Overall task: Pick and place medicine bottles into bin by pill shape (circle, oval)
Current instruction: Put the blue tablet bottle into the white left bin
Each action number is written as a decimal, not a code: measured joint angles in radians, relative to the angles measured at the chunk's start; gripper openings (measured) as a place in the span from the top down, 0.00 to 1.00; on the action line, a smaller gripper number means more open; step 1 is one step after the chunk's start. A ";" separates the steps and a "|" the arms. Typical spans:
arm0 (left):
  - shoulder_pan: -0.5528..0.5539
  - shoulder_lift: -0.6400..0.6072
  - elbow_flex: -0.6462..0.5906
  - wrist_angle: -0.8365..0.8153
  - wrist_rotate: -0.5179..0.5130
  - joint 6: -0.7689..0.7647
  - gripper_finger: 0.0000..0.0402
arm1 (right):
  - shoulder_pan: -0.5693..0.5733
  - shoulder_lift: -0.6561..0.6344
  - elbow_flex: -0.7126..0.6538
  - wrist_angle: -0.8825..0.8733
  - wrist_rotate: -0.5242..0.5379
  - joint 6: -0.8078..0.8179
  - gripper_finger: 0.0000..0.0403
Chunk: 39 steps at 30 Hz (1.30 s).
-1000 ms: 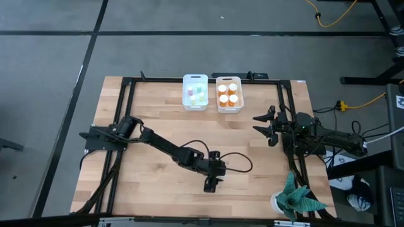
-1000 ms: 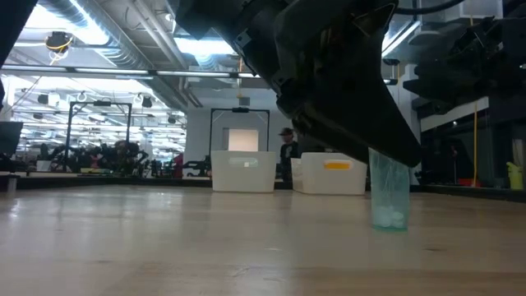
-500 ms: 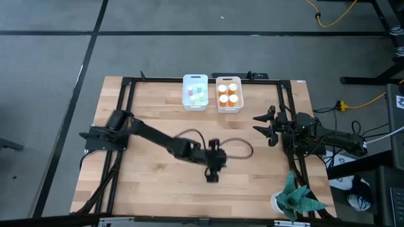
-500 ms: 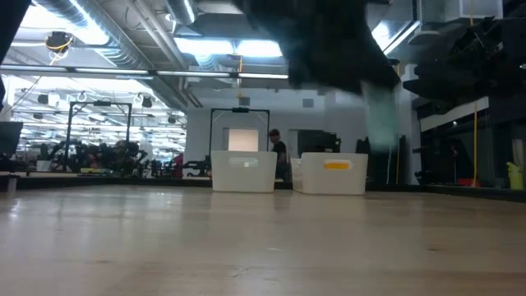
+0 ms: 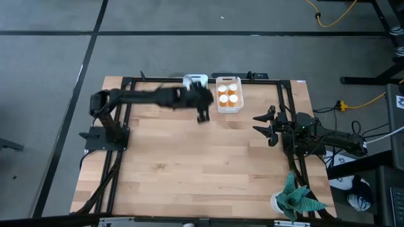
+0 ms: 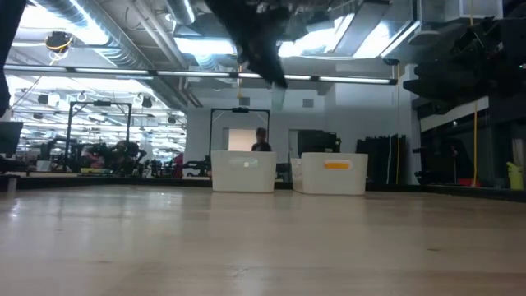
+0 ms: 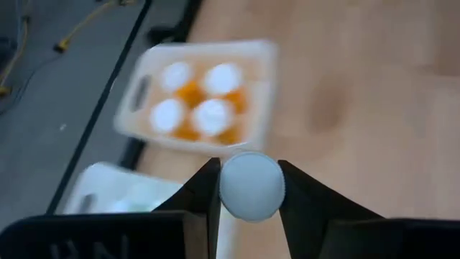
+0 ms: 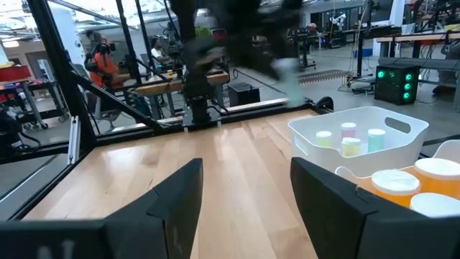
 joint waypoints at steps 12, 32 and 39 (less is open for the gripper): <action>0.451 0.052 -0.001 0.031 0.208 0.057 0.76 | 0.000 0.000 0.000 0.000 0.000 0.000 0.47; 0.538 0.060 -0.312 0.377 0.232 0.053 0.76 | 0.000 0.000 0.000 0.000 0.000 0.000 0.47; 0.555 0.068 -0.362 0.465 0.228 0.053 0.76 | 0.000 0.000 0.000 0.000 0.000 0.000 0.47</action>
